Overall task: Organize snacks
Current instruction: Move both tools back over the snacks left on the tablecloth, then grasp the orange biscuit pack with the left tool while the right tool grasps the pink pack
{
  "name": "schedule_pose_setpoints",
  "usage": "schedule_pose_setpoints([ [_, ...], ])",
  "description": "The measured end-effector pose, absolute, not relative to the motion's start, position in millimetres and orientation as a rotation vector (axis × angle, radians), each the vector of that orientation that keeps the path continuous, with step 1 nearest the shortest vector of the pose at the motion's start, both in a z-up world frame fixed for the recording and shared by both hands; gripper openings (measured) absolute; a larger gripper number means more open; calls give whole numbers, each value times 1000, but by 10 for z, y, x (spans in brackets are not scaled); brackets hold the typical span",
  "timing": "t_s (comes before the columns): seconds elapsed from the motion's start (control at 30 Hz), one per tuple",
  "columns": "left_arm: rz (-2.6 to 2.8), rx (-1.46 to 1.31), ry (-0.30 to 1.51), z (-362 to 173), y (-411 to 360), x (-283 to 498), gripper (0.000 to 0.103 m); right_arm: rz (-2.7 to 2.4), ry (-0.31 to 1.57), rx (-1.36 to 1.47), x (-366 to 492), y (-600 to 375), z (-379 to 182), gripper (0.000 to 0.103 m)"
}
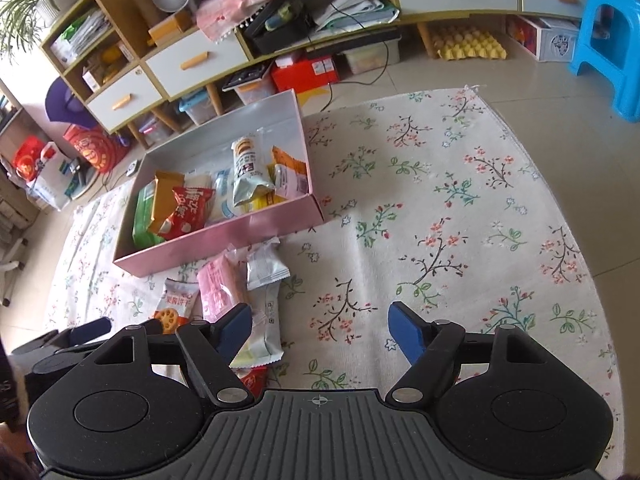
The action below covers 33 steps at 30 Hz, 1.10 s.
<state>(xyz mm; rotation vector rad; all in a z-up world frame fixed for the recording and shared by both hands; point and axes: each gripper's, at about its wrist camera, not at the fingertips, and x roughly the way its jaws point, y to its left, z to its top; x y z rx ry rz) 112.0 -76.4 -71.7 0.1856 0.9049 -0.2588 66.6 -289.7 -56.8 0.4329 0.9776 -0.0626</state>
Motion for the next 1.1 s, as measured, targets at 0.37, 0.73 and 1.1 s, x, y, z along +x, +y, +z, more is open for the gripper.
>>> schedule_pose_setpoints([
  [0.37, -284, 236, 936, -833, -828, 1181, 36, -47, 998, 350, 810, -2713, -768, 77],
  [0.73, -208, -39, 956, -451, -331, 1111, 36, 27, 941, 230, 875, -2439, -798, 77],
  [1.1, -182, -42, 944, -488, -308, 1195, 36, 180, 858, 21, 1020, -1872, -900, 48],
])
